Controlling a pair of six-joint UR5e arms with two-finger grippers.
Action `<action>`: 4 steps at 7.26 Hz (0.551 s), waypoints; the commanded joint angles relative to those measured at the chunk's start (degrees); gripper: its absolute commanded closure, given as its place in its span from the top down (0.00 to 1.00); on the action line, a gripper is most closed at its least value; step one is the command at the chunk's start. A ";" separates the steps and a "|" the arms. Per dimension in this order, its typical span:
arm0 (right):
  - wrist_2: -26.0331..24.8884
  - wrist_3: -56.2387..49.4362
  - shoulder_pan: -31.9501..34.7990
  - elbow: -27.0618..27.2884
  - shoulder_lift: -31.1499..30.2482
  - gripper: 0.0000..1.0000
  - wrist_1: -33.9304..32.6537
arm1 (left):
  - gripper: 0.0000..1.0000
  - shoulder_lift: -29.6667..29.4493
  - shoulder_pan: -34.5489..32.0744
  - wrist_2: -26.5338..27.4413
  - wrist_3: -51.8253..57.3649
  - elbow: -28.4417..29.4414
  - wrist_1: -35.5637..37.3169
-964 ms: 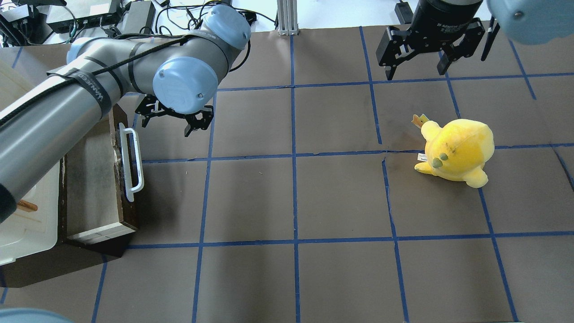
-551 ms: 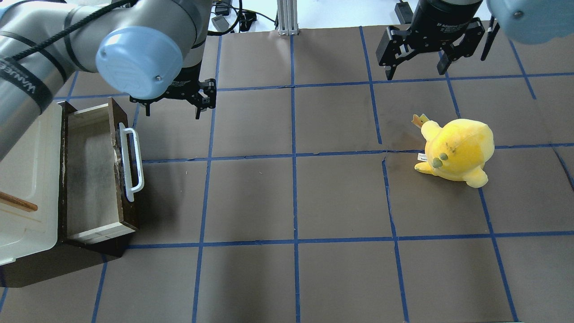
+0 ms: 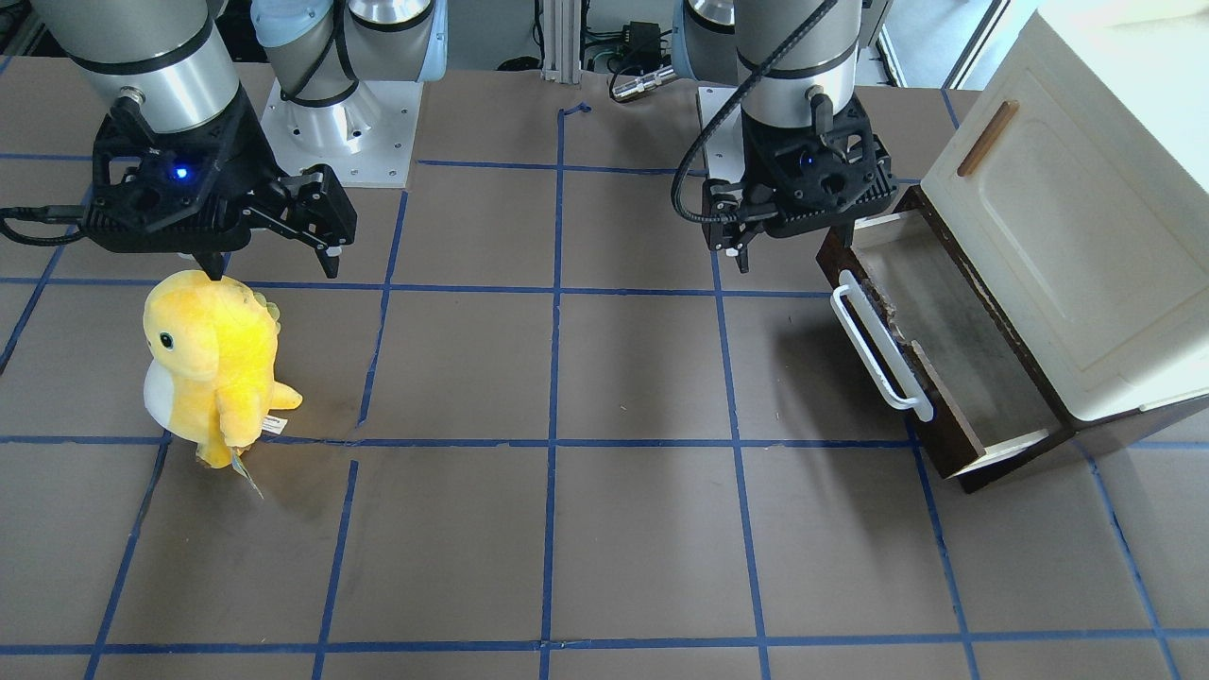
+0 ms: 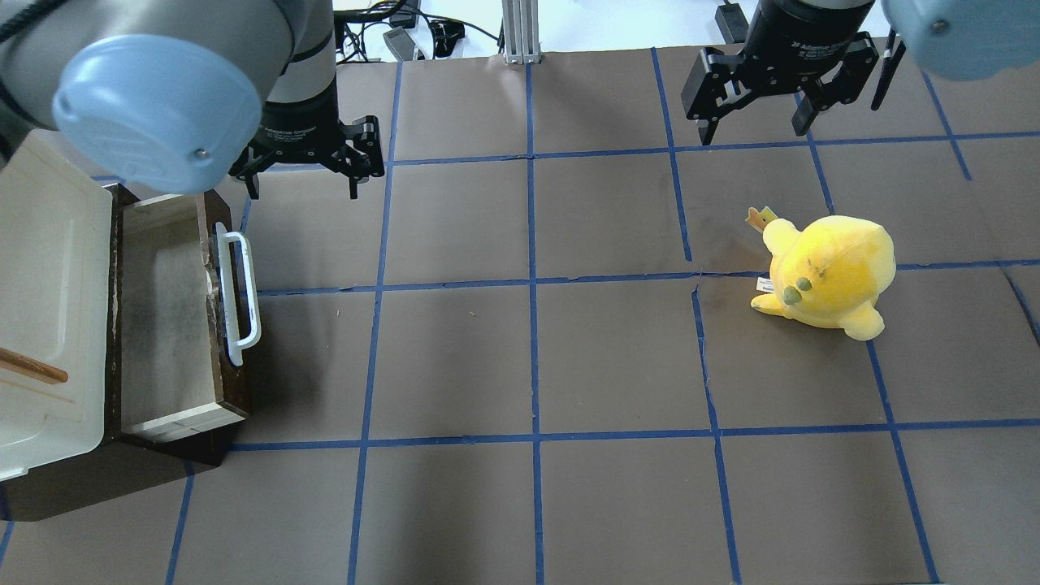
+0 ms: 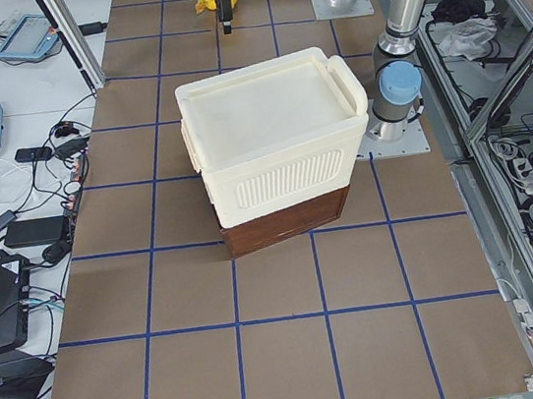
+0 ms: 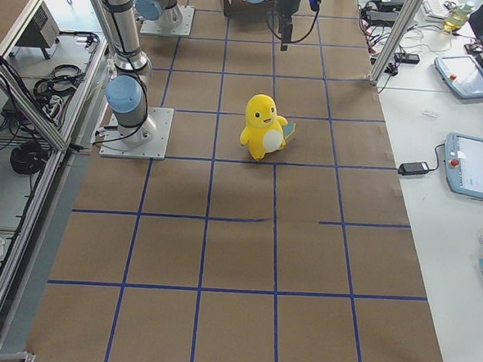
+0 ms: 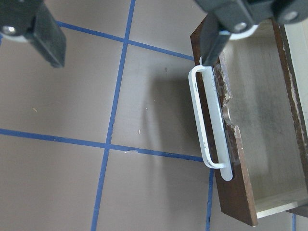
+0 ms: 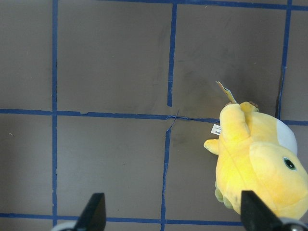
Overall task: Pull drawer sideways
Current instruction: 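Open the left gripper and lift it away from the handle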
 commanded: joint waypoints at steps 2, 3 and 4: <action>0.00 0.02 0.00 0.00 0.00 1.00 0.00 | 1.00 1.87 3.03 -5.97 7.06 -0.38 0.16; 0.00 0.02 0.00 0.00 0.00 1.00 0.00 | 1.00 1.96 3.30 -5.79 13.63 -0.38 0.16; 0.00 -0.07 0.00 0.00 0.00 1.00 0.00 | 1.00 1.96 3.39 -6.05 16.31 -0.38 0.16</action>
